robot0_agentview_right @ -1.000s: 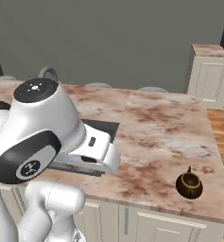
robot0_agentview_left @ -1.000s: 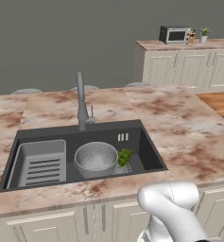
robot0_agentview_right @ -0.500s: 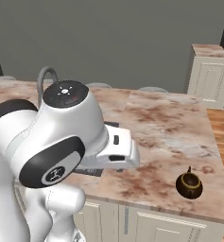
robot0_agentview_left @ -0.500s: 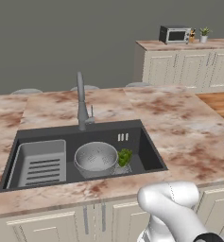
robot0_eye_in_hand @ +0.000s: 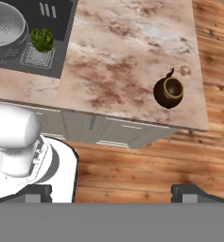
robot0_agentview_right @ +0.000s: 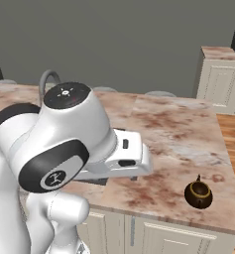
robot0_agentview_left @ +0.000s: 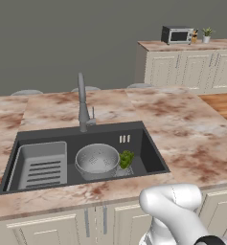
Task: Pick the colander and teapot and place them in the sink. Then turn on the water.
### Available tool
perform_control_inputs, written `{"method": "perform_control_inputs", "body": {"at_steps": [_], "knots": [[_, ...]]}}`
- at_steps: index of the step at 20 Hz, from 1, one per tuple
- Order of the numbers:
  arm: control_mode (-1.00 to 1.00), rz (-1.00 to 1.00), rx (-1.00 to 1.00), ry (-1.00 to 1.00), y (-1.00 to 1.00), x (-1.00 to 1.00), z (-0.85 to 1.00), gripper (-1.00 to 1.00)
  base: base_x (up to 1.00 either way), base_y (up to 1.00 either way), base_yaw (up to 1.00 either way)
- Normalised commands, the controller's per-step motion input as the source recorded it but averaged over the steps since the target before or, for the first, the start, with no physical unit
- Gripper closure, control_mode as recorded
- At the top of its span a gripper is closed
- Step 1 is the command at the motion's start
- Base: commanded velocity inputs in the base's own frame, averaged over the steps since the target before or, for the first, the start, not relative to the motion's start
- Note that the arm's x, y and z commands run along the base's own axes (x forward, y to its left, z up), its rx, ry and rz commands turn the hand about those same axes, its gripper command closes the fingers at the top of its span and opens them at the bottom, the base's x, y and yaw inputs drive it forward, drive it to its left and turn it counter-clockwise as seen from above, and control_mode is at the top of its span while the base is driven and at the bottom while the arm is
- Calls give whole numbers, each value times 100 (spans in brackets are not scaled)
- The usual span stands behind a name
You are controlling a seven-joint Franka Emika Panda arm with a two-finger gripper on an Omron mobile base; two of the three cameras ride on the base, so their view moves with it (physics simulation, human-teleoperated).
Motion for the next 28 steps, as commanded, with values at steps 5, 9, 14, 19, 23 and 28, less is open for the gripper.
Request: {"method": "perform_control_inputs", "body": {"at_steps": [5, 9, 14, 19, 23, 28], "knots": [[-100, -7, 7, 0, -32, 11, 0, -100, 0, 0, 0], [-100, -4, 0, 0, -6, 16, 0, -100, 0, 0, 0], [-100, -2, 0, 1, -5, 25, -12, -100, 0, 0, 0], [-100, 0, 0, 2, -26, 24, -27, -100, 0, 0, 0], [-100, 0, 0, 9, -26, 22, -16, -100, 0, 0, 0], [-100, -1, 0, 19, -29, 18, -24, -100, 0, 0, 0]]}}
